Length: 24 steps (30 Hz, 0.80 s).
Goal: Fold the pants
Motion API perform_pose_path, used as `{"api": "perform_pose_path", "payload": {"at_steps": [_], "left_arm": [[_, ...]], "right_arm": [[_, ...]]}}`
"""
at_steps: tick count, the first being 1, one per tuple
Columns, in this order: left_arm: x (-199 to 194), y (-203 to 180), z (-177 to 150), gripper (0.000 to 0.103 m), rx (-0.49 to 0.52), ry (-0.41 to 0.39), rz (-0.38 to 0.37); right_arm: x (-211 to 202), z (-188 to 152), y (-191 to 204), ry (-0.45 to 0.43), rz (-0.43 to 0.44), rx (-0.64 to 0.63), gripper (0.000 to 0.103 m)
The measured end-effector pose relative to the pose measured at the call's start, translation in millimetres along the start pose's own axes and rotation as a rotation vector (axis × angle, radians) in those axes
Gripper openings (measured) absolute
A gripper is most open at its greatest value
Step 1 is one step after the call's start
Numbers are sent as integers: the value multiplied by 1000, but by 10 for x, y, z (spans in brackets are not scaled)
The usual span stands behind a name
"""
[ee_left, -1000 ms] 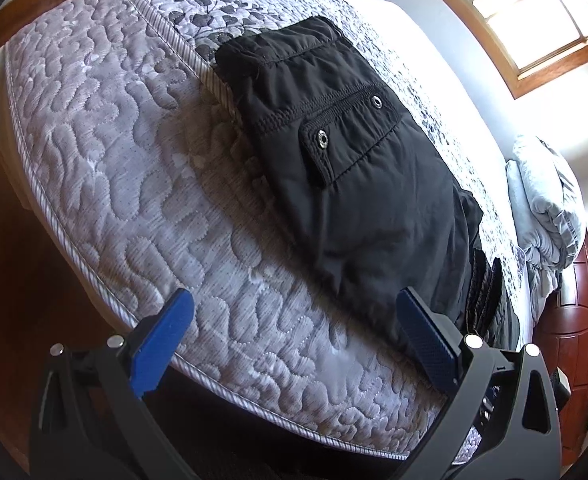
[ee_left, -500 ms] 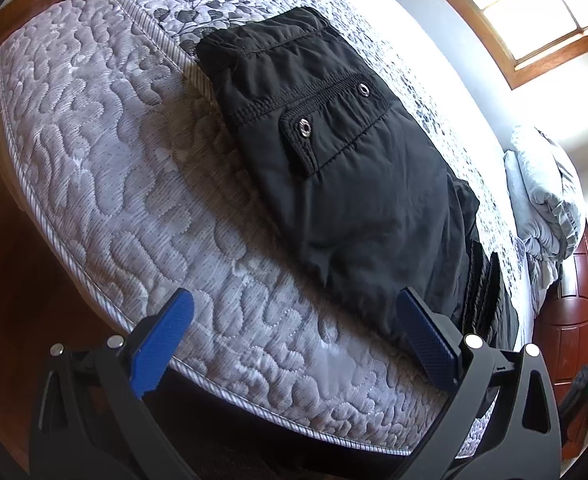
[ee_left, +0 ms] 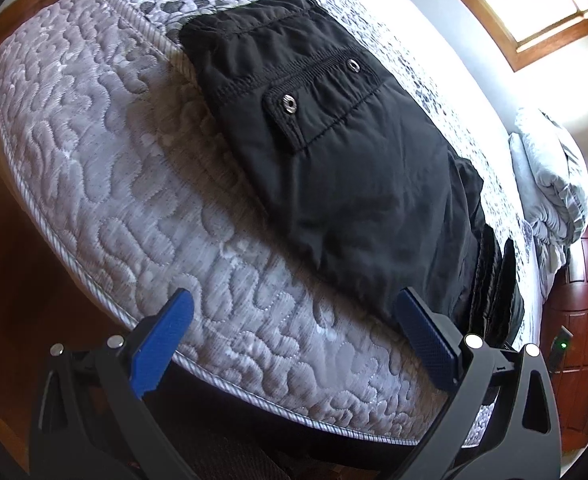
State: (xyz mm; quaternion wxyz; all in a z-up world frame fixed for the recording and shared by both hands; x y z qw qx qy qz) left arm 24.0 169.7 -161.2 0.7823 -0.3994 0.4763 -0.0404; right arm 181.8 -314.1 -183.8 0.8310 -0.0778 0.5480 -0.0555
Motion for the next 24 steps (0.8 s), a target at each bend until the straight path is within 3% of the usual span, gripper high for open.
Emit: {"api": "perform_pose_path", "payload": {"at_steps": [6, 8, 12, 16, 19, 22, 24], "left_arm": [[124, -28, 22, 100, -18, 21, -38], [57, 18, 84, 100, -47, -30, -71], [-89, 192, 218, 100, -146, -134, -218], [-79, 512, 326, 100, -336, -213, -499], [-34, 663, 383, 100, -416, -262, -626], [-2, 683, 447, 100, -401, -305, -674], [44, 707, 489, 100, -405, -297, -598]], "right_arm": [[52, -4, -37, -7, 7, 14, 100], [-92, 2, -110, -18, 61, 43, 99], [-452, -39, -403, -75, 175, 177, 99], [-629, -168, -686, -73, 242, 289, 99], [-736, -228, -792, -91, 254, 316, 99], [-797, -245, -788, -116, 209, 276, 99], [-835, -240, -737, -133, 190, 237, 99]]}}
Point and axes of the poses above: each gripper's, at about its wrist camera, not at the fingertips, and x roughly the way its jaws point, y to its left, z to its top, the point moved 2 cm from there along x, roughly the way its jaws point, and after that the axes turned 14 degrees about -z, right-handed, at the moved point
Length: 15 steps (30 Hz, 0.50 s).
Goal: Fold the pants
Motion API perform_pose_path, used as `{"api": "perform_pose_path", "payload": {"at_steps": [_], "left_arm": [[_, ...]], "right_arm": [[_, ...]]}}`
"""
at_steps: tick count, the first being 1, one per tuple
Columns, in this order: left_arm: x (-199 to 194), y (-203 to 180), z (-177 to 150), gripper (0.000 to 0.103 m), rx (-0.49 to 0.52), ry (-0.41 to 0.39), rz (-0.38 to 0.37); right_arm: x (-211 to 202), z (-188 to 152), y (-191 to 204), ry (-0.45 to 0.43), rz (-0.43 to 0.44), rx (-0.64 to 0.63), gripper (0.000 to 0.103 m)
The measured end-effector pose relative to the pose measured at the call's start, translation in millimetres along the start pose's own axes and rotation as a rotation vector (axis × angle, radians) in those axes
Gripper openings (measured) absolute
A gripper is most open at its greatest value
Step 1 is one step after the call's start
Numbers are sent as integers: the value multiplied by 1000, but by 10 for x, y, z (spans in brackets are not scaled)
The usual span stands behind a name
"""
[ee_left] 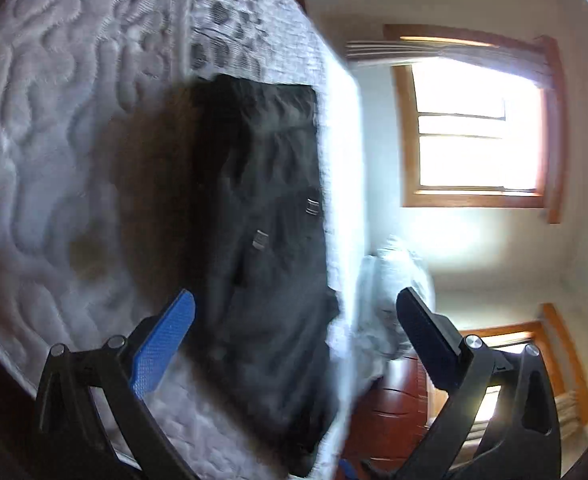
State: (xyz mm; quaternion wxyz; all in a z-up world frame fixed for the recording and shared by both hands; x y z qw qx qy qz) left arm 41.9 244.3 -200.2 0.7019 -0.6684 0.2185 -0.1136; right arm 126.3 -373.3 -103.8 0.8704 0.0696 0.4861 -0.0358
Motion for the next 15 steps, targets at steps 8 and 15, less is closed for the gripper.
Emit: {"api": "perform_pose_path", "payload": {"at_steps": [8, 15], "left_arm": [[190, 165, 195, 100, -10, -9, -13], [443, 129, 344, 100, 39, 19, 4]], "right_arm": [[-6, -64, 282, -11, -9, -118, 99], [12, -111, 289, 6, -17, -113, 99]]}}
Point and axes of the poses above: each gripper's, at about its wrist camera, not at the fingertips, and x roughly the way its jaws point, y to its left, z to its top, the point moved 2 cm from there along x, roughly the way its jaws point, and after that the axes turned 14 degrees about -z, right-handed, at the moved point
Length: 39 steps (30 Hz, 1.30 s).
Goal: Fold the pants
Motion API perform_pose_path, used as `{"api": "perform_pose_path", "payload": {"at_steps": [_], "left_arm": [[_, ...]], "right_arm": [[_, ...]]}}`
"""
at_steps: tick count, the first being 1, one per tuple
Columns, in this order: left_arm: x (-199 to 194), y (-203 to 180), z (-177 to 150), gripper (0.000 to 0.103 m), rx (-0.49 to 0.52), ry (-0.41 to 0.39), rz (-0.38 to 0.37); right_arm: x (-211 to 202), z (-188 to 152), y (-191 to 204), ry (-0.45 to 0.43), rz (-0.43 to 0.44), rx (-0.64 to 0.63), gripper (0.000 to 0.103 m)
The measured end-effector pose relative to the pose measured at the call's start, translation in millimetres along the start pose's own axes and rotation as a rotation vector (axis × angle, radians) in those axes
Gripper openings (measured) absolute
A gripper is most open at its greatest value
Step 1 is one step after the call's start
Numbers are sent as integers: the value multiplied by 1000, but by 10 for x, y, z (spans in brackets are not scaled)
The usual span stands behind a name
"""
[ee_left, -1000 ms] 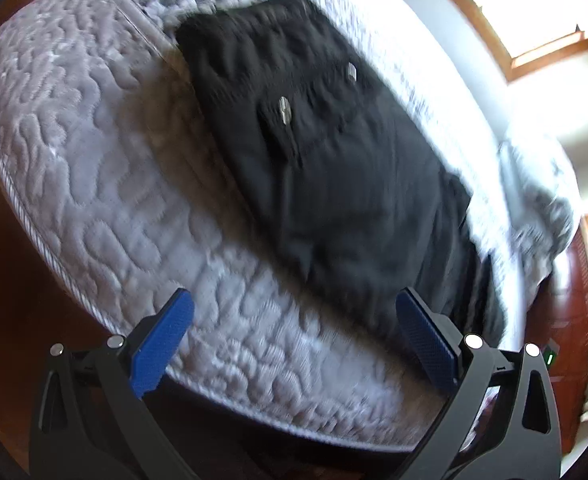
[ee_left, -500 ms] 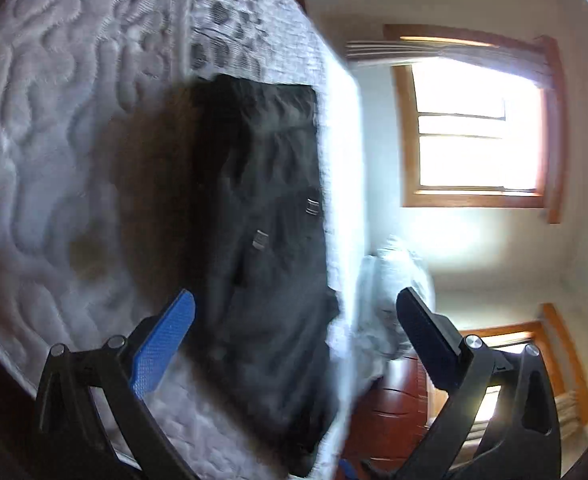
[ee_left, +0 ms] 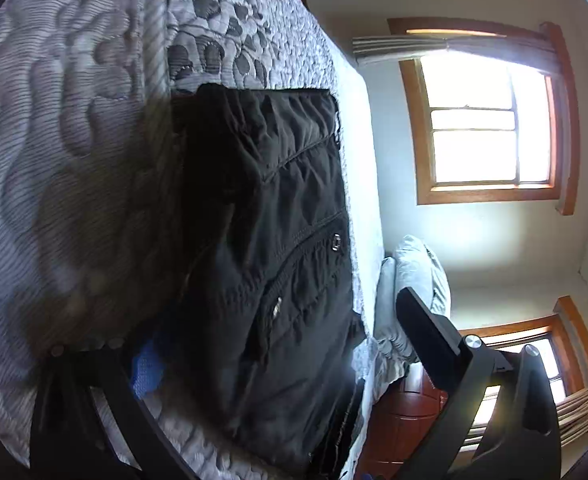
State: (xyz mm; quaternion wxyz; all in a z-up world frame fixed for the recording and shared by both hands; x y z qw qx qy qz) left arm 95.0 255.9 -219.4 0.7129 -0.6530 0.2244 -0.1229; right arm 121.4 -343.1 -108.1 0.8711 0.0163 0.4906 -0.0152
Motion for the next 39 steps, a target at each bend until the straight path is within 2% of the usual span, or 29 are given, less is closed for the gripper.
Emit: {"api": "perform_pose_path", "payload": {"at_steps": [3, 5, 9, 10, 11, 12, 19, 22, 25, 30, 39], "left_arm": [[111, -25, 40, 98, 16, 6, 5], [180, -49, 62, 85, 24, 14, 17], [179, -36, -29, 65, 21, 21, 58], [174, -9, -28, 54, 19, 27, 77], [162, 20, -28, 37, 20, 34, 110], [144, 49, -29, 32, 22, 40, 141], [43, -8, -56, 16, 27, 19, 116], [40, -146, -99, 14, 79, 10, 87], [42, -272, -101, 13, 103, 1, 7], [122, -578, -208, 13, 195, 12, -53], [505, -1394, -643, 18, 486, 179, -130]], "right_arm": [[0, 13, -21, 2, -6, 4, 99], [11, 13, -24, 7, -15, 5, 99], [35, 8, -3, 12, -16, -6, 99], [43, 4, 8, 13, -18, -12, 99], [53, -1, 17, 14, -21, -17, 99], [65, -5, 21, 17, -21, -20, 99], [153, -42, 15, 49, -23, -8, 99], [170, -50, -22, 58, -29, -1, 99], [168, -52, -69, 58, -26, 19, 99], [186, -64, -152, 64, -22, 55, 99], [232, -125, -291, 75, -13, 107, 99]]}}
Point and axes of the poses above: each gripper's, at about its wrist camera, not at the fingertips, and x roughly the way its jaws point, y to its left, z to its top, the point moved 2 cm from there along x, roughly the way its jaws point, and after that the axes turned 14 degrees about -z, right-handed, at the moved point
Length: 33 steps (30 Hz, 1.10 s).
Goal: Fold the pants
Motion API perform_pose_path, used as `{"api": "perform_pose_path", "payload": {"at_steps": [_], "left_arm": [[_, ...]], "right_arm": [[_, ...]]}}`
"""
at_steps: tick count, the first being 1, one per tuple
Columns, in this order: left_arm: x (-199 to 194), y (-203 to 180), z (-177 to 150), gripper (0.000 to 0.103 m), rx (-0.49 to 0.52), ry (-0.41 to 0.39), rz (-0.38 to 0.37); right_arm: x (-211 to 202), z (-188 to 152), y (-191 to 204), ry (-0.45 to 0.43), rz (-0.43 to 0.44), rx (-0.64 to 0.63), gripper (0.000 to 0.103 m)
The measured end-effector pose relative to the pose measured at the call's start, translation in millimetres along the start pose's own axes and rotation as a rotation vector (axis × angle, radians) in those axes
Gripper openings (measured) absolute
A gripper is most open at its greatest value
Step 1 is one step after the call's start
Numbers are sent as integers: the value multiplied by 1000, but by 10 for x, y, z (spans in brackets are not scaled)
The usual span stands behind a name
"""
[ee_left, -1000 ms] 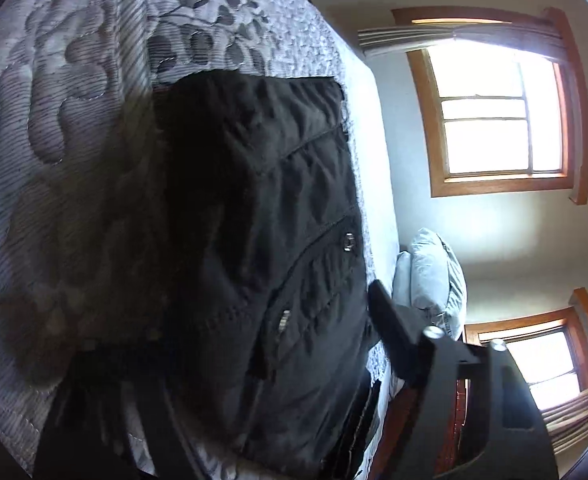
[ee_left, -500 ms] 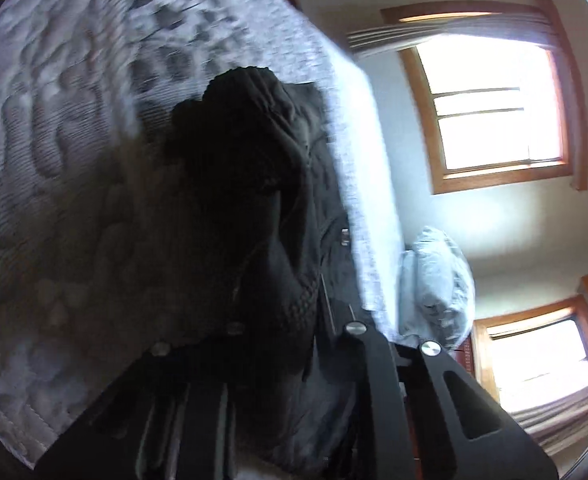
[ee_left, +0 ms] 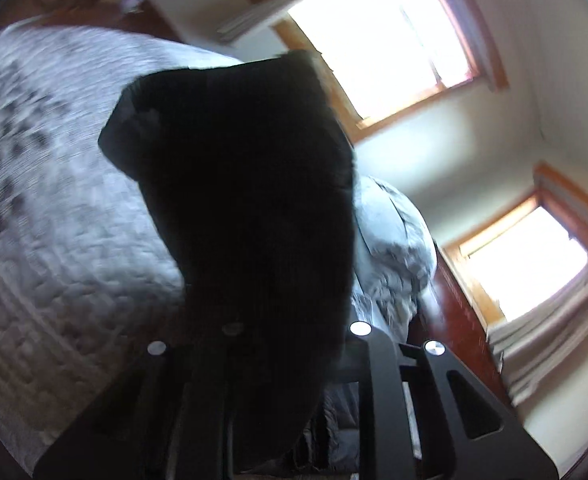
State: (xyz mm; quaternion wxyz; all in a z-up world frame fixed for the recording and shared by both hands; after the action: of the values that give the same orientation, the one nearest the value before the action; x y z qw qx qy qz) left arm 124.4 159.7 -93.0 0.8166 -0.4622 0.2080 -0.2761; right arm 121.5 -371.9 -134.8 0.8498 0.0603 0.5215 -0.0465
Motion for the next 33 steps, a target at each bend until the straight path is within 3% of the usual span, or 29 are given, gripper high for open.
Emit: {"api": "perform_pose_path", "payload": {"at_steps": [7, 13, 21, 25, 27, 30, 32, 33], "left_arm": [[510, -480, -272, 24, 118, 167, -75], [883, -676, -670, 29, 196, 341, -88], [1372, -608, -1171, 33, 212, 583, -93], [1710, -420, -1508, 38, 222, 699, -60], [1789, -336, -1610, 43, 222, 739, -29], [1873, -347, -1734, 58, 218, 749, -27], [1896, -476, -1843, 78, 233, 740, -41], [1896, -544, -1880, 82, 246, 731, -46]], "right_arm": [[28, -20, -139, 6, 5, 40, 99], [28, -43, -291, 2, 6, 84, 99], [38, -37, -463, -4, 0, 131, 99], [40, -8, -511, -6, 13, 159, 99], [42, 13, -515, -6, 23, 172, 99], [19, 46, -482, -17, 52, 177, 99], [-15, 95, -424, -35, 94, 176, 99], [-28, 120, -398, -43, 117, 176, 99]]}}
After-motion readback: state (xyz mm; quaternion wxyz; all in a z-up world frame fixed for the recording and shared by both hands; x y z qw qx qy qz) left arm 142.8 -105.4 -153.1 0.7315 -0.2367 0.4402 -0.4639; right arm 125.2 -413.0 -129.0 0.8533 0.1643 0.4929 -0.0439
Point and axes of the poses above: each gripper's, at about its wrist camera, not at the fingertips, and x roughly the way its jaws point, y to its left, z to its top, the point moved 2 cm from there along x, roughly the way its jaws point, and after that the axes turned 14 degrees about -z, right-handed, at the moved point
